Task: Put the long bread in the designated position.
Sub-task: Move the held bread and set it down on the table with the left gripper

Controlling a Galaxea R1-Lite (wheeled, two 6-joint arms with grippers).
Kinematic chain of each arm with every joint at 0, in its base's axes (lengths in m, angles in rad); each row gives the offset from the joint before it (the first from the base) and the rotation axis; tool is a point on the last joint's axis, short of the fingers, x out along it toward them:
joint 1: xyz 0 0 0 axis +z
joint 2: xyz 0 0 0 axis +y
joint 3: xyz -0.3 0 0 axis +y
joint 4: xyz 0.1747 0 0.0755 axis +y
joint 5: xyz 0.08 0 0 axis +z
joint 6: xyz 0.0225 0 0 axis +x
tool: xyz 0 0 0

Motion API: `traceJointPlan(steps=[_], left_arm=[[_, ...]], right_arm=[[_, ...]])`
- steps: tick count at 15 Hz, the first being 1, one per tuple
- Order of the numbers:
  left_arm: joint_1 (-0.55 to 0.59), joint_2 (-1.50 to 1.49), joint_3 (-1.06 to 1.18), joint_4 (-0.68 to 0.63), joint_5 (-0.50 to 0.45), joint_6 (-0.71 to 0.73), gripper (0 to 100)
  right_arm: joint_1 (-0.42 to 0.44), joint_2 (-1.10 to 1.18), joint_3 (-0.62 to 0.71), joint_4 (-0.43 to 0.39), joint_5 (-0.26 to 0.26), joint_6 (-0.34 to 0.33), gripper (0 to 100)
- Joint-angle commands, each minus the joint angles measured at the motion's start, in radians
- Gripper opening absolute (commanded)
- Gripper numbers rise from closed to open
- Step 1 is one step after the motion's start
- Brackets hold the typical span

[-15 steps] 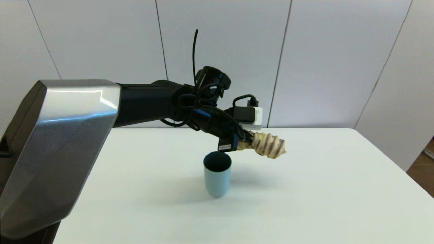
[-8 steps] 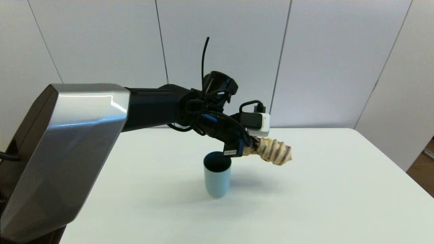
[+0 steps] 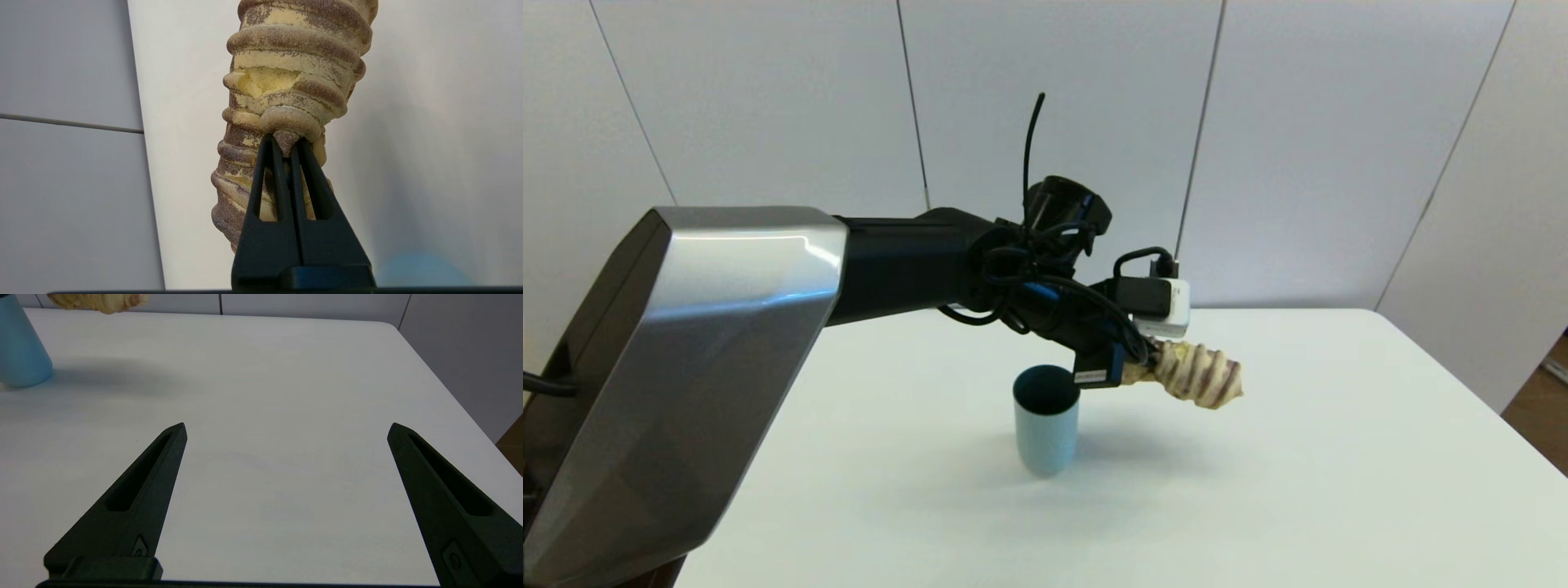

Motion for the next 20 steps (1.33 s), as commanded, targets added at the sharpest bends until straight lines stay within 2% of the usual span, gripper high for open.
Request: traceJointPlan(steps=[1,20], left_arm=[[-0.017,0.016,0.0,-0.001,-0.001,-0.013,0],[-0.021,0.082,0.0,-0.01,-0.002,-0.044,0]], right_arm=[[0.0,0.002,0.0,0.0,0.001,-0.001,100],[0.0,0.002,0.0,0.0,0.001,-0.001,100]])
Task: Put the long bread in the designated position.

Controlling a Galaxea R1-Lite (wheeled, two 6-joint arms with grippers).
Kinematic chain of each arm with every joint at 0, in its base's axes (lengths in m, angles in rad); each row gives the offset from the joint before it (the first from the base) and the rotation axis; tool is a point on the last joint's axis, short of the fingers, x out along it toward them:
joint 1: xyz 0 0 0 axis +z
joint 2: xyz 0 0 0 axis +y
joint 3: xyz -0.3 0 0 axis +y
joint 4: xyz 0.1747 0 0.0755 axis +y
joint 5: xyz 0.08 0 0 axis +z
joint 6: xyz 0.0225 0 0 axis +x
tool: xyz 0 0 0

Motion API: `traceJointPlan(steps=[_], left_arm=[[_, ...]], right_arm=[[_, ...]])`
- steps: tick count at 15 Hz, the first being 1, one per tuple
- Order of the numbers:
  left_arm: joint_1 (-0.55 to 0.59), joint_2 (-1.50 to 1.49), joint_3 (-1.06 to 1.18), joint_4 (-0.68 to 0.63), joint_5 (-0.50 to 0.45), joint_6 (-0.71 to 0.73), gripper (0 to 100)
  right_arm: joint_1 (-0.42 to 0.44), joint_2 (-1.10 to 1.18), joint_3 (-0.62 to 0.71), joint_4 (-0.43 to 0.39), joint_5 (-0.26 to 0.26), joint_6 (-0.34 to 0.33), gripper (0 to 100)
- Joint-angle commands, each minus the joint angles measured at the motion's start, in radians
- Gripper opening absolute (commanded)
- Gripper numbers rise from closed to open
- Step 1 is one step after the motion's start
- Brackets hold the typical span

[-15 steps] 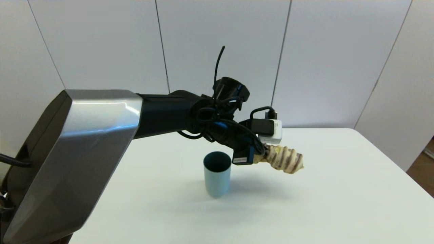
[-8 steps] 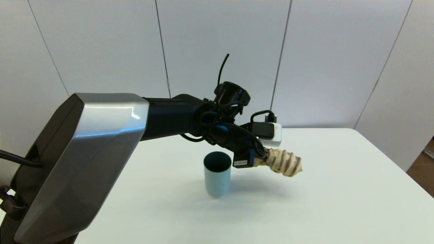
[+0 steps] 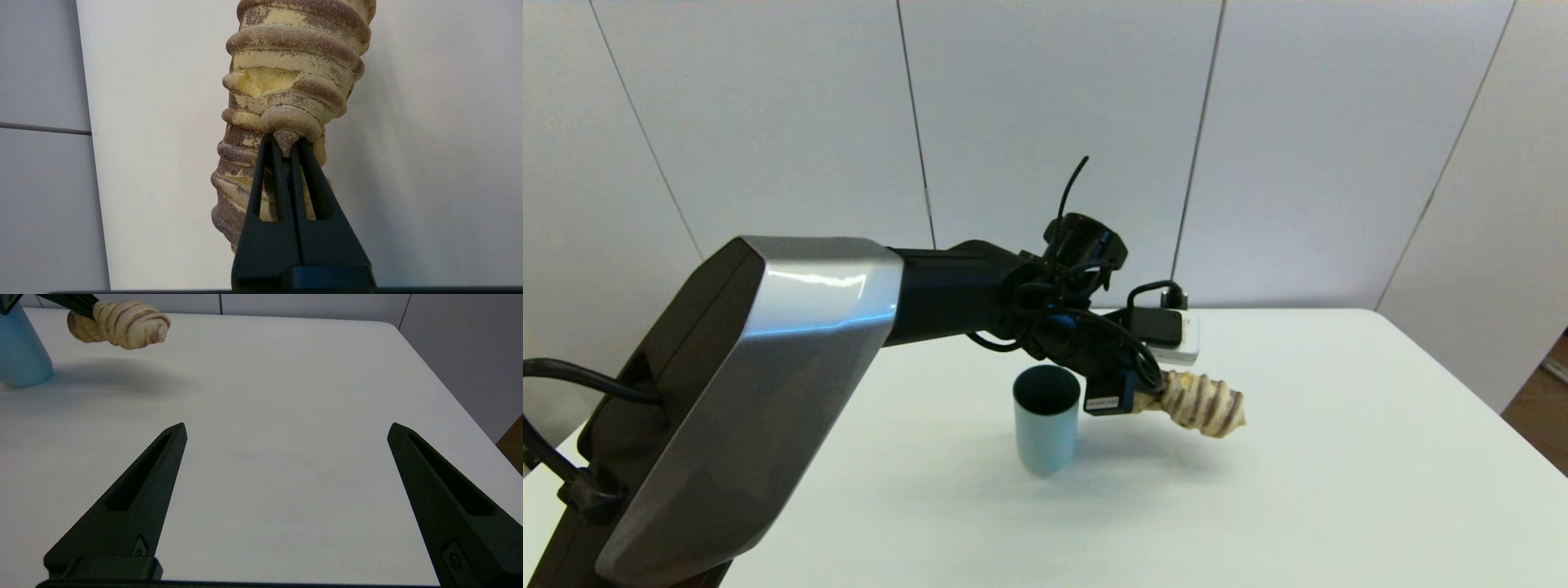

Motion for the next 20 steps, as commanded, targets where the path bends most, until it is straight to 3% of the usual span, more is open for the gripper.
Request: traceJointPlan(steps=[1,12,13,20], left_arm=[[0.0,0.011,0.0,0.003,-0.002,0.006,0],[0.0,0.015,0.0,0.006,-0.002,0.006,0],[0.0,0.015,0.0,0.007,-0.002,0.006,100],[0.0,0.014,0.0,0.007,-0.002,0.006,100]], right_arm=[[0.0,0.002,0.0,0.0,0.001,0.0,100],[0.0,0.002,0.0,0.0,0.001,0.0,100],[0.0,0.002,0.0,0.0,0.001,-0.001,100],[0.0,0.002,0.0,0.0,0.001,0.0,100]])
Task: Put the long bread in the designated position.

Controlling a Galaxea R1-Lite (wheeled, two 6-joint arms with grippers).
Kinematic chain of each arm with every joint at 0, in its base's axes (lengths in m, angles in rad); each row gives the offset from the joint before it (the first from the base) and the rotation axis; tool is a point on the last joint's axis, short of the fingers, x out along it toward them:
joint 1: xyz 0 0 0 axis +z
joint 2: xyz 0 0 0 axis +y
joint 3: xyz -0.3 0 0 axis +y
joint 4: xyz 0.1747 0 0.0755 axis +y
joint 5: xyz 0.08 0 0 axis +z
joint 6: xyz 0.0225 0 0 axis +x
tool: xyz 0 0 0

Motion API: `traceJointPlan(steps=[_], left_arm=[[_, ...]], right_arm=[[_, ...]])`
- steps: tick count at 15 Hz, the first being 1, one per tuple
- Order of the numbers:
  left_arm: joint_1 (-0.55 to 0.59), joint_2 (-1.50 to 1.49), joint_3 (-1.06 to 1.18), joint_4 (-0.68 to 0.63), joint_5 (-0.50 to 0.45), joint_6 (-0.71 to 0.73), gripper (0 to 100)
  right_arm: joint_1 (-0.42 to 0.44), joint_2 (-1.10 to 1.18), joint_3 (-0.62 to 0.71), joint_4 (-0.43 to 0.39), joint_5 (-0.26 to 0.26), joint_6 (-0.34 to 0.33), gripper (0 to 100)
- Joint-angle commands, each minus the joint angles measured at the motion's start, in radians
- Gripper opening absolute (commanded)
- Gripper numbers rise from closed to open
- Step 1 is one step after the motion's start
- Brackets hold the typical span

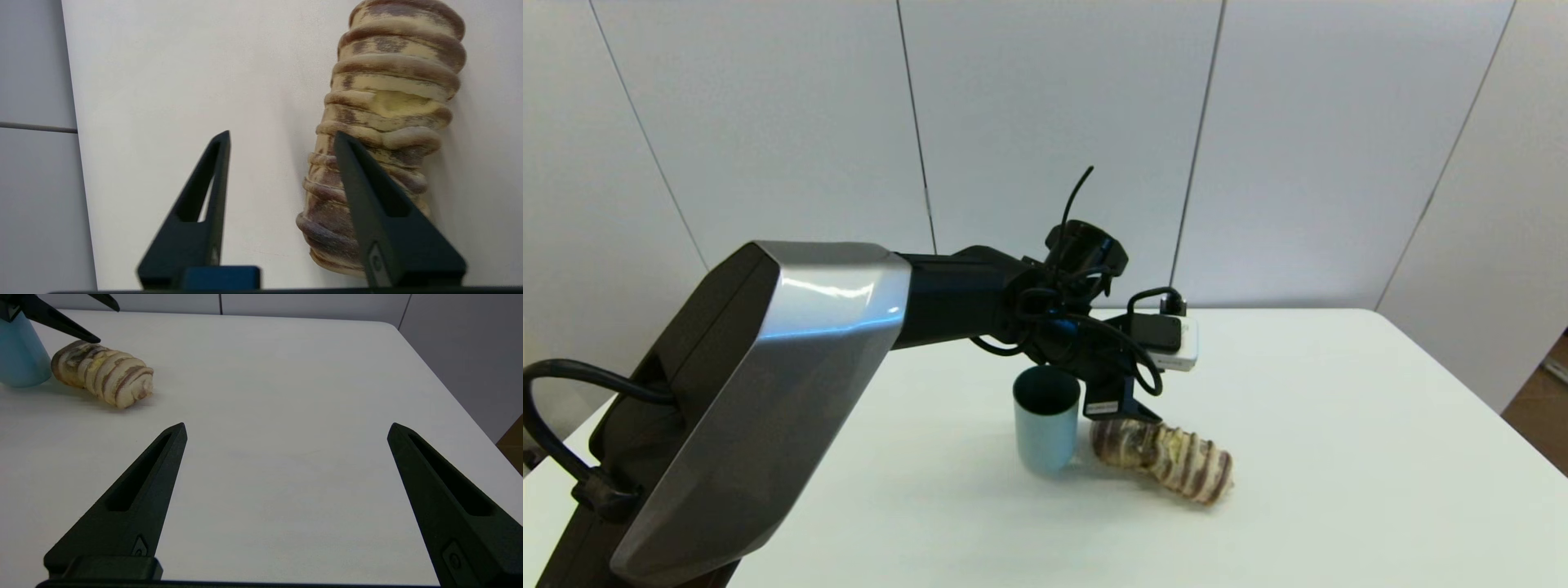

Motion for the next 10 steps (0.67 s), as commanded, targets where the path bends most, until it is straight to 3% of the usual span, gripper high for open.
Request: traceJointPlan(steps=[1,10], left_arm=[[0.0,-0.003,0.0,0.002,-0.003,0.006,100],[0.012,-0.19,0.0,-0.001,0.025,-0.074,100]], right_arm=[[0.0,0.002,0.0,0.001,0.001,-0.002,100],[0.0,0.002,0.0,0.001,0.001,-0.001,100]])
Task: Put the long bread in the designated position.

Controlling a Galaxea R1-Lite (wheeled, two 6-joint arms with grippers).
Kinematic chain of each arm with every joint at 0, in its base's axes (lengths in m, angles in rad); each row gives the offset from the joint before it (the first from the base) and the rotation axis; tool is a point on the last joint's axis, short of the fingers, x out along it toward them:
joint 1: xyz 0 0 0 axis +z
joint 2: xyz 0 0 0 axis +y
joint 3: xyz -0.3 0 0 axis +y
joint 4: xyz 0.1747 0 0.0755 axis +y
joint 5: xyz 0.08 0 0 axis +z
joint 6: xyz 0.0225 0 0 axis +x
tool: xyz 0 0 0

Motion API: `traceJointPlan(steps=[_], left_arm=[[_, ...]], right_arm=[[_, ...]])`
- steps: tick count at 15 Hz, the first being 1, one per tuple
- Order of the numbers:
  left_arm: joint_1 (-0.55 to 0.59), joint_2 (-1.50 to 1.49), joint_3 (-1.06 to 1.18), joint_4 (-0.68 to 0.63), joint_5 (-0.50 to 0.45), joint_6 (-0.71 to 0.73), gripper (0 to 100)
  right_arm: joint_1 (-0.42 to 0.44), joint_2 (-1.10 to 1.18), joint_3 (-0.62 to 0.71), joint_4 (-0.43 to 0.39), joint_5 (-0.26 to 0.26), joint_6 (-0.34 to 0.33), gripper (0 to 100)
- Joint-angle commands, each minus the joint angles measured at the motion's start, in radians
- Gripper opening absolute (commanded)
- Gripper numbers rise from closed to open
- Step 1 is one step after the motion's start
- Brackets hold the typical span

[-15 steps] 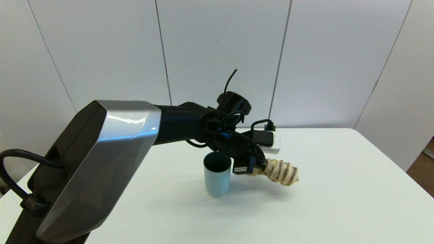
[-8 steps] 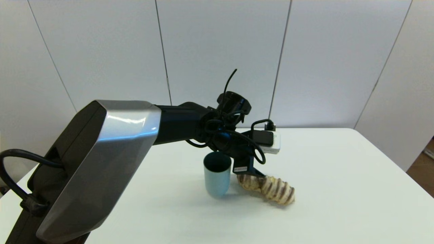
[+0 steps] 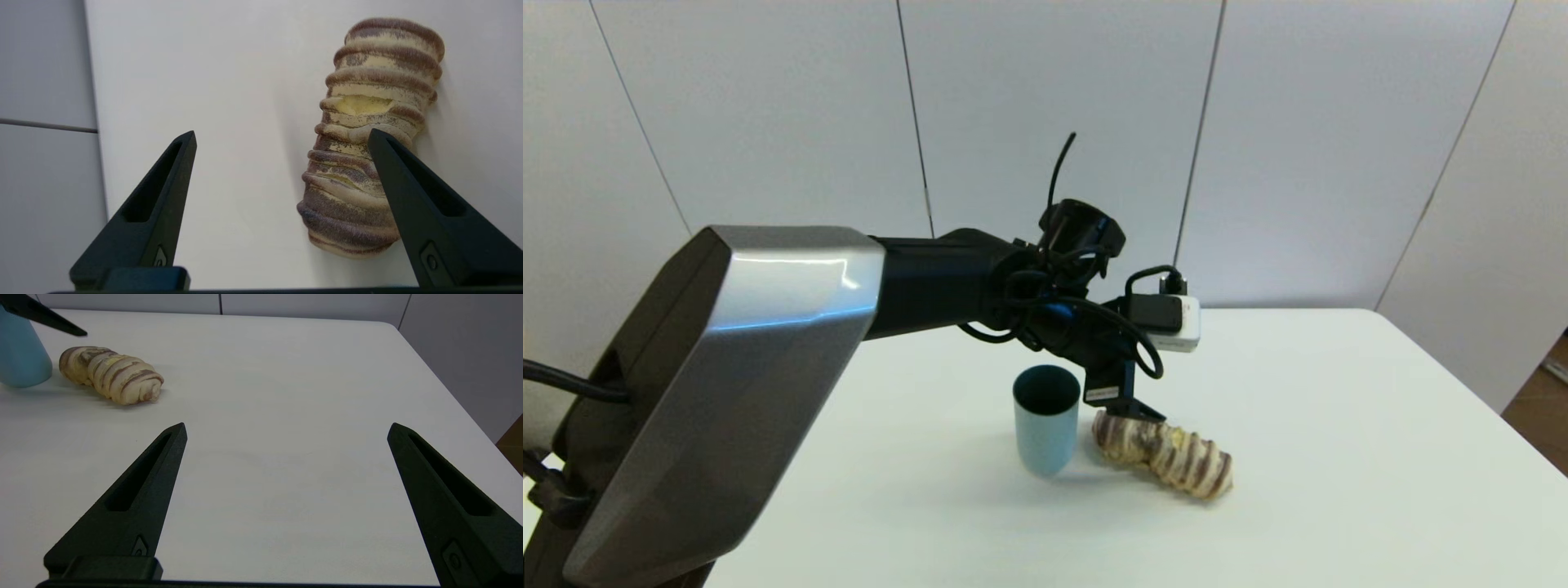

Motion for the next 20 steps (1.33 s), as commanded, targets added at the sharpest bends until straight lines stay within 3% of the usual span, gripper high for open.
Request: traceJointPlan(steps=[1,6,9,12,16,20], left_arm=[[0.029,-0.203,0.0,0.002,0.024,-0.069,100],[0.182,-0.56,0.034,0.03,0.043,-0.189,100],[0.449,-0.842,0.25,0.07,0.058,-0.265,100],[0.687,-1.137,0.646,0.06,0.058,-0.442,100],[0.724,-1.436,1.072,-0.082,0.071,-0.686,100],[0.724,-1.62,1.339,-0.219,0.075,-0.704,100]], right_arm=[[0.0,0.002,0.0,0.0,0.001,-0.002,100],[0.0,0.002,0.0,0.0,0.001,0.0,100],[0.0,0.002,0.0,0.0,0.001,0.0,100],[-0.001,0.002,0.0,0.0,0.001,-0.002,100],[0.0,0.002,0.0,0.0,0.001,0.0,100],[0.0,0.002,0.0,0.0,0.001,0.0,100]])
